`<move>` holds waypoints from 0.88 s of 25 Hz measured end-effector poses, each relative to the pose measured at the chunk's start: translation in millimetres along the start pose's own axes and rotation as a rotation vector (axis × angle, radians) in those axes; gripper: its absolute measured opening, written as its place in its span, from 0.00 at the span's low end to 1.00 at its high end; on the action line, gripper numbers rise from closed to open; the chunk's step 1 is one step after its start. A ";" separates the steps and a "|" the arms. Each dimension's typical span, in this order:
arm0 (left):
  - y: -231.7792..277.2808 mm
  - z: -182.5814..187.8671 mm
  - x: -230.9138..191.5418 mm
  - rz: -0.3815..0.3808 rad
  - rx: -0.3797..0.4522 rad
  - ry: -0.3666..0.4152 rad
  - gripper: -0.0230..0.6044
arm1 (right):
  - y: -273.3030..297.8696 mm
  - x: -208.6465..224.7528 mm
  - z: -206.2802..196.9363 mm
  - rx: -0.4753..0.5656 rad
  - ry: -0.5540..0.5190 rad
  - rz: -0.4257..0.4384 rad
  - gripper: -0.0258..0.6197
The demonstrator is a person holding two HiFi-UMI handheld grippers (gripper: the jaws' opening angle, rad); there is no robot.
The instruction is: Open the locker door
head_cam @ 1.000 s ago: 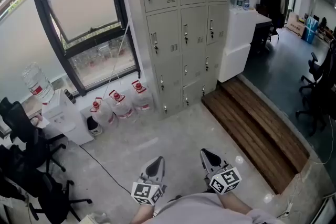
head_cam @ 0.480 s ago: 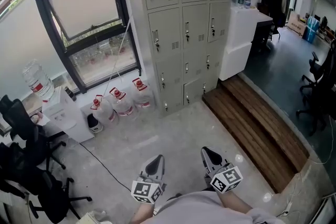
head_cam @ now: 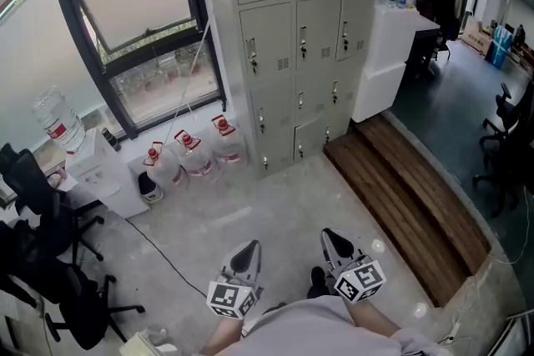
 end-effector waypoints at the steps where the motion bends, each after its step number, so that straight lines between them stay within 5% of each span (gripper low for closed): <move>1: 3.7 0.2 -2.1 -0.002 -0.005 0.010 0.04 | 4.5 3.0 -0.1 -0.002 -0.006 -0.002 0.06; 11: 78.3 -4.7 -56.9 0.070 -0.047 0.031 0.04 | 98.3 71.9 9.9 -0.009 -0.008 0.022 0.06; 22: 263.9 18.6 -118.6 0.141 -0.055 0.038 0.04 | 248.6 208.3 66.9 -0.060 -0.046 0.117 0.06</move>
Point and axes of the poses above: the fingertips, and each gripper's own axes: y forward along the fingers, x to its right, z out of its top, the point moved 8 cm from there along -y, backward along the fingers, and after that the axes turned 8 degrees about y, right-handed, at the moved point
